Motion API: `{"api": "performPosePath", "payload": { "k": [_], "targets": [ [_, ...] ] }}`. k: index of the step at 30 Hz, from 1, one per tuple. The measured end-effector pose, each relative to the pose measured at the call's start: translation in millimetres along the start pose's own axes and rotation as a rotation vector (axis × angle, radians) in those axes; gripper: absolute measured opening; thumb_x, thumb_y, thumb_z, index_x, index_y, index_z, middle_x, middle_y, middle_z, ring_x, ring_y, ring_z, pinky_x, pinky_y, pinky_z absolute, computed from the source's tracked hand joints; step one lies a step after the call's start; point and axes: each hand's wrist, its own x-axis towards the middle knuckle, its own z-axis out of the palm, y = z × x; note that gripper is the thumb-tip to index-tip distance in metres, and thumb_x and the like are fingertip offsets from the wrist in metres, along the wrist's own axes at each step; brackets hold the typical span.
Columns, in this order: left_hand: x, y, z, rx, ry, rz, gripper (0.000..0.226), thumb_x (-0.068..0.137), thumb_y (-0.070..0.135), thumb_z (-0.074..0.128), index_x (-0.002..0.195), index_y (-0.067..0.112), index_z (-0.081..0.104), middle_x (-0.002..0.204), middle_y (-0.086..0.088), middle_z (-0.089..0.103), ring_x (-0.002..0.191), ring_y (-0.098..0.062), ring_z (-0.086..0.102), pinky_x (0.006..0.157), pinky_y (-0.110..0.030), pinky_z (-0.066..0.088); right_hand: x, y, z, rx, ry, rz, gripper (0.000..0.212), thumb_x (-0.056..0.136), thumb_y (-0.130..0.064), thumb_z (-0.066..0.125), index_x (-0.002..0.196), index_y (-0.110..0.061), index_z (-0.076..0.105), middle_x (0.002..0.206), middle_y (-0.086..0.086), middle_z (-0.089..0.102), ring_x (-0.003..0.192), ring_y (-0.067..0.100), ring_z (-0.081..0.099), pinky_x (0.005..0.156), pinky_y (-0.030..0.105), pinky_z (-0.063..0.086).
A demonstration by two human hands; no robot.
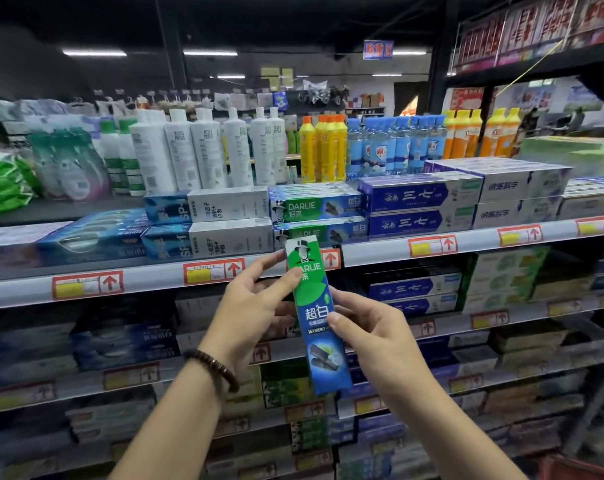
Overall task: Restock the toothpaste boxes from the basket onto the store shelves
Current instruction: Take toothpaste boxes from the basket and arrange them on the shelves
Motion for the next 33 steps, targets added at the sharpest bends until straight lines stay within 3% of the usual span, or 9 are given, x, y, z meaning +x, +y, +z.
{"api": "performPosePath", "payload": {
  "k": [2,6,8,12,16,21,24,29,33],
  "targets": [
    [4,0,0,-0.005,0.013,0.007,0.048,0.088,0.032,0.078,0.132,0.032,0.060,0.105,-0.011,0.081,0.092,-0.034,0.076,0.090,-0.051,0.059,4,0,-1,-0.019,-0.008,-0.009,0.038,0.103,-0.001,0.062,0.138,-0.015,0.068,0.118,0.004,0.080,0.113,0.021,0.076,0.088,0.035,0.064],
    [7,2,0,-0.042,0.057,0.022,0.040,0.095,0.016,0.074,0.132,0.023,0.061,0.104,-0.008,0.081,0.076,-0.026,0.077,0.064,-0.033,0.061,10,-2,-4,-0.009,-0.011,-0.010,0.039,0.102,-0.003,0.064,0.138,-0.017,0.069,0.115,0.004,0.080,0.109,0.019,0.077,0.083,0.031,0.064],
    [9,3,1,-0.082,0.070,0.017,0.038,0.095,0.013,0.073,0.131,0.021,0.061,0.101,-0.009,0.081,0.069,-0.025,0.075,0.059,-0.031,0.060,11,-2,-4,-0.003,-0.006,-0.013,0.036,0.103,-0.006,0.064,0.136,-0.018,0.070,0.115,0.004,0.080,0.109,0.021,0.077,0.085,0.035,0.065],
    [12,2,2,-0.107,0.096,0.021,0.040,0.096,0.014,0.074,0.132,0.021,0.059,0.104,-0.010,0.081,0.084,-0.038,0.076,0.078,-0.044,0.064,14,3,-11,-0.067,0.069,-0.014,0.029,0.101,-0.011,0.069,0.128,-0.020,0.075,0.110,0.001,0.081,0.107,0.018,0.076,0.087,0.038,0.065],
    [14,1,3,-0.161,0.148,0.035,0.033,0.096,0.011,0.073,0.124,0.024,0.059,0.100,-0.010,0.081,0.077,-0.032,0.077,0.067,-0.038,0.064,11,7,-22,-0.088,0.073,-0.007,0.028,0.099,-0.009,0.072,0.124,-0.021,0.076,0.108,0.000,0.081,0.106,0.016,0.076,0.084,0.032,0.064],
    [15,-4,1,-0.260,0.251,0.050,0.034,0.097,0.013,0.072,0.127,0.023,0.058,0.102,-0.012,0.081,0.079,-0.031,0.078,0.076,-0.043,0.063,2,17,-33,-0.084,0.068,-0.018,0.035,0.090,-0.007,0.082,0.121,-0.022,0.075,0.109,0.002,0.081,0.102,0.020,0.076,0.085,0.033,0.062],
    [14,-8,0,-0.325,0.292,0.055,0.036,0.098,0.012,0.071,0.129,0.022,0.056,0.103,-0.012,0.081,0.079,-0.030,0.078,0.072,-0.040,0.063,-3,22,-33,-0.089,0.108,-0.033,0.044,0.083,-0.005,0.088,0.119,-0.026,0.075,0.108,-0.001,0.080,0.097,0.019,0.076,0.084,0.034,0.063],
    [12,-15,4,-0.446,0.307,0.049,0.042,0.099,0.011,0.069,0.136,0.016,0.050,0.099,-0.009,0.081,0.085,-0.033,0.079,0.081,-0.045,0.063,-1,27,-28,-0.303,0.184,-0.219,0.059,0.077,-0.014,0.095,0.123,-0.040,0.069,0.113,-0.009,0.076,0.100,0.015,0.075,0.083,0.032,0.063],
    [9,-17,5,-0.510,0.288,0.050,0.041,0.098,0.008,0.068,0.133,0.016,0.050,0.110,-0.015,0.079,0.091,-0.037,0.078,0.077,-0.044,0.066,8,27,-29,-0.321,0.267,-0.321,0.057,0.082,-0.010,0.091,0.127,-0.037,0.068,0.117,-0.009,0.074,0.104,0.017,0.074,0.083,0.034,0.064]
  ]
}}
